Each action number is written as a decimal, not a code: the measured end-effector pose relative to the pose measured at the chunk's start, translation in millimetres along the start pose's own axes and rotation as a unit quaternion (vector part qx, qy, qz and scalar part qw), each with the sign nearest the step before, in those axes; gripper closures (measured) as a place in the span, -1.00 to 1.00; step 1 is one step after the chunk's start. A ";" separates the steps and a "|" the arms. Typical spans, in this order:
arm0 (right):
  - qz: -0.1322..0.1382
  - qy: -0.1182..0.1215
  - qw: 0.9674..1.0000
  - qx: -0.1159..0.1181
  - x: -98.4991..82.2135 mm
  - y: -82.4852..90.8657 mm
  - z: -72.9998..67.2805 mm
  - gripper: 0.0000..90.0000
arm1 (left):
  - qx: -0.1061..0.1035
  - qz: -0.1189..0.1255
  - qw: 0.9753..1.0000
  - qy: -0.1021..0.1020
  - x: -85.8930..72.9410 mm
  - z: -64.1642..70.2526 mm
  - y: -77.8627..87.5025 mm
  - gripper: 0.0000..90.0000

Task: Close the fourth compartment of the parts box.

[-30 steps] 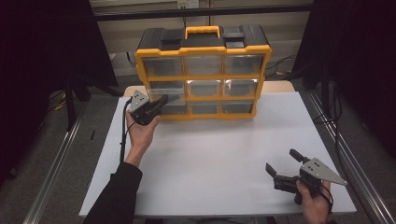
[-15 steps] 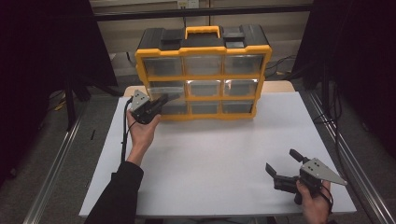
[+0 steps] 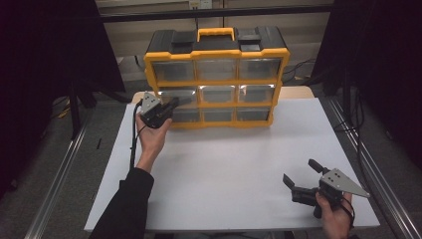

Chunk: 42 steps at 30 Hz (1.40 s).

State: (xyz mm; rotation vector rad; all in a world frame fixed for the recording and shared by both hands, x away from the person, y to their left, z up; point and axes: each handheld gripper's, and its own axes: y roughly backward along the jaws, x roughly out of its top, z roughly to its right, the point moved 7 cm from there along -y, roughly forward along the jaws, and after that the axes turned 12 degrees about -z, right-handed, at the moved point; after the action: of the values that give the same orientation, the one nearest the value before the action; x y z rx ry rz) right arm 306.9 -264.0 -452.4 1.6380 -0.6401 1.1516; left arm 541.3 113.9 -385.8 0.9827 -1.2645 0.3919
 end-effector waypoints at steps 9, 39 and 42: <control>-0.001 0.000 1.000 0.001 -0.2 -0.3 -0.1 -0.99 | 0.002 -0.003 1.000 -0.003 0.5 -1.7 -2.9 1.00; -0.003 -0.005 1.000 0.006 -1.5 -1.6 0.0 -0.99 | 0.012 0.003 1.000 -0.004 3.4 -3.0 -14.6 0.77; -0.003 -0.001 1.000 0.007 -1.3 -2.0 -0.8 -0.99 | -0.008 0.006 1.000 0.003 3.4 0.5 -11.8 0.70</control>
State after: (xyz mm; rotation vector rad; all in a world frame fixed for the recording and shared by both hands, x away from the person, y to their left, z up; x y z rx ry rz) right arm 307.7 -262.6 -454.4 1.6508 -0.6290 1.1524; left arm 550.7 106.1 -387.4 0.9607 -1.2671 0.3920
